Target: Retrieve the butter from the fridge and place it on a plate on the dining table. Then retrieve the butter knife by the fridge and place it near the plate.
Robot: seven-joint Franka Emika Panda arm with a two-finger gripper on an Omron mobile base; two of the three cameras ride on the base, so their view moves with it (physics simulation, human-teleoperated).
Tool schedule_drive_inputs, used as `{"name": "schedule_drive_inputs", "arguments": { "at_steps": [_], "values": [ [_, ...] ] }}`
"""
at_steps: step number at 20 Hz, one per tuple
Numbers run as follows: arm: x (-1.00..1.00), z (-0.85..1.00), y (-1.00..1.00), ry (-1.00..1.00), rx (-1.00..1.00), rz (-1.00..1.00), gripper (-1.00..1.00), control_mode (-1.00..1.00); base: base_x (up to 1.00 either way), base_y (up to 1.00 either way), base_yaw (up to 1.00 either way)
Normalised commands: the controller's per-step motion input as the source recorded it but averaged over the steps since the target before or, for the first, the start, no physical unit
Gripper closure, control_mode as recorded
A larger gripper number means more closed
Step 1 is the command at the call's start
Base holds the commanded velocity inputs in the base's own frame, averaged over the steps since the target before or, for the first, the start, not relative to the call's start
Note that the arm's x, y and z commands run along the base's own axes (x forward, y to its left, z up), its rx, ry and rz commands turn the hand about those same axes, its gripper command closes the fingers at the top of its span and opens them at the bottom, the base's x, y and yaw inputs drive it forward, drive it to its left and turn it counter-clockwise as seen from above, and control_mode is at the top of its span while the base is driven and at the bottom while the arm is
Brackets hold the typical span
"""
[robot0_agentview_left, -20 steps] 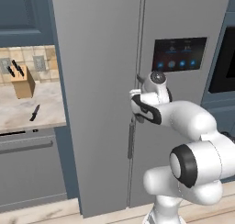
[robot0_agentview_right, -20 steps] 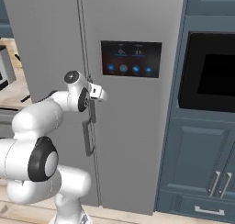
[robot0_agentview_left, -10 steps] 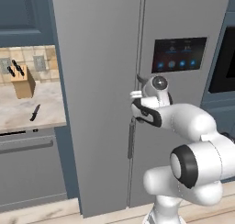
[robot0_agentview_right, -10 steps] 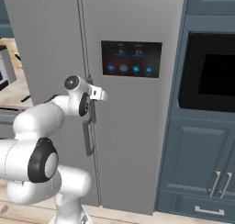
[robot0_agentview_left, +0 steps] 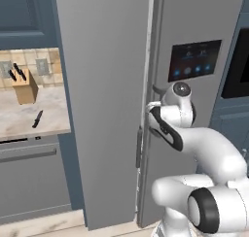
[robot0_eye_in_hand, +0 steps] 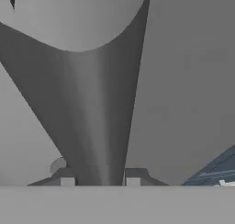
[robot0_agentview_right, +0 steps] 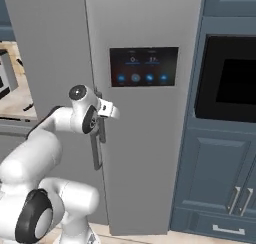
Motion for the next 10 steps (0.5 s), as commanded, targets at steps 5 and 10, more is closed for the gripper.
{"name": "schedule_drive_inputs", "arguments": {
  "at_steps": [5, 10],
  "values": [
    [-1.00, 0.00, -0.89, 0.13, 0.00, -0.02, 1.00, -1.00, 0.00, 0.00, 0.00],
    [-1.00, 0.00, -0.99, 0.14, 0.00, -0.02, 1.00, -1.00, 0.00, 0.00, 0.00]
  ]
}}
